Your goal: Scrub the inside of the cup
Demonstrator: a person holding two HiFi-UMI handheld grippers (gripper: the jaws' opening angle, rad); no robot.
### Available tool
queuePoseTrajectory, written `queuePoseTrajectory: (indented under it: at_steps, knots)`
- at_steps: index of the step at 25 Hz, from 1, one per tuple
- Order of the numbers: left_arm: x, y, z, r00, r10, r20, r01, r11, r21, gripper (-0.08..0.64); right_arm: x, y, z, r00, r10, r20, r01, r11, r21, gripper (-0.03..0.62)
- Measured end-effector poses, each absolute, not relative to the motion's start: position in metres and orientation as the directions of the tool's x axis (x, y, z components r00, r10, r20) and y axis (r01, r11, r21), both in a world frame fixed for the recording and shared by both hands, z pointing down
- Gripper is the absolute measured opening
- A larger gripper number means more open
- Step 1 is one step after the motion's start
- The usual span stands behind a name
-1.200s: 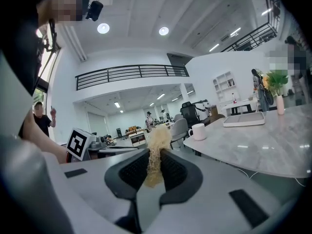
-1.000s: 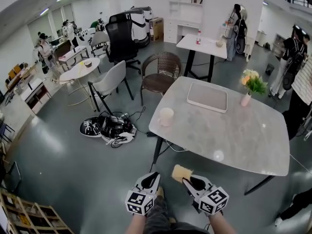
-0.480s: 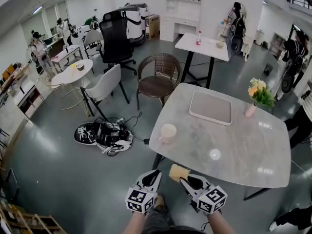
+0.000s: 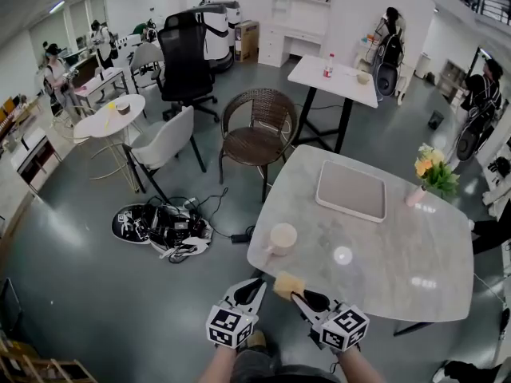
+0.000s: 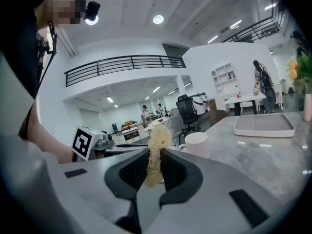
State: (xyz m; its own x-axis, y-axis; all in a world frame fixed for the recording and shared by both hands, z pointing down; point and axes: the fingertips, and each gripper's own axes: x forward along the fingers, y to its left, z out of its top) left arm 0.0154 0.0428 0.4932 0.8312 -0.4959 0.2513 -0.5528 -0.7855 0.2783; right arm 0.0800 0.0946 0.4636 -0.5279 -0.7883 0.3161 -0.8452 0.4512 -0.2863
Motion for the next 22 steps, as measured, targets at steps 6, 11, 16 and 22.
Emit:
queuePoseTrajectory:
  at_steps: [6, 11, 16, 22]
  knots:
    - [0.015, 0.024, 0.497, 0.838, -0.484, 0.251, -0.542, -0.791, 0.284, 0.038, 0.077, 0.073, 0.468, -0.525, -0.786, 0.325, -0.847, 0.446, -0.289, 0.060]
    - [0.018, 0.019, 0.508, 0.838, -0.477, 0.267, -0.542, -0.786, 0.296, 0.038, 0.090, 0.063, 0.474, -0.508, -0.800, 0.318, -0.852, 0.412, -0.324, 0.061]
    - [0.023, 0.012, 0.516, 0.837, -0.465, 0.288, -0.540, -0.784, 0.306, 0.038, 0.102, 0.050, 0.478, -0.512, -0.800, 0.313, -0.845, 0.405, -0.348, 0.060]
    - [0.031, -0.012, 0.526, 0.827, -0.464, 0.319, -0.555, -0.766, 0.325, 0.038, 0.123, 0.012, 0.468, -0.531, -0.794, 0.295, -0.836, 0.437, -0.331, 0.060]
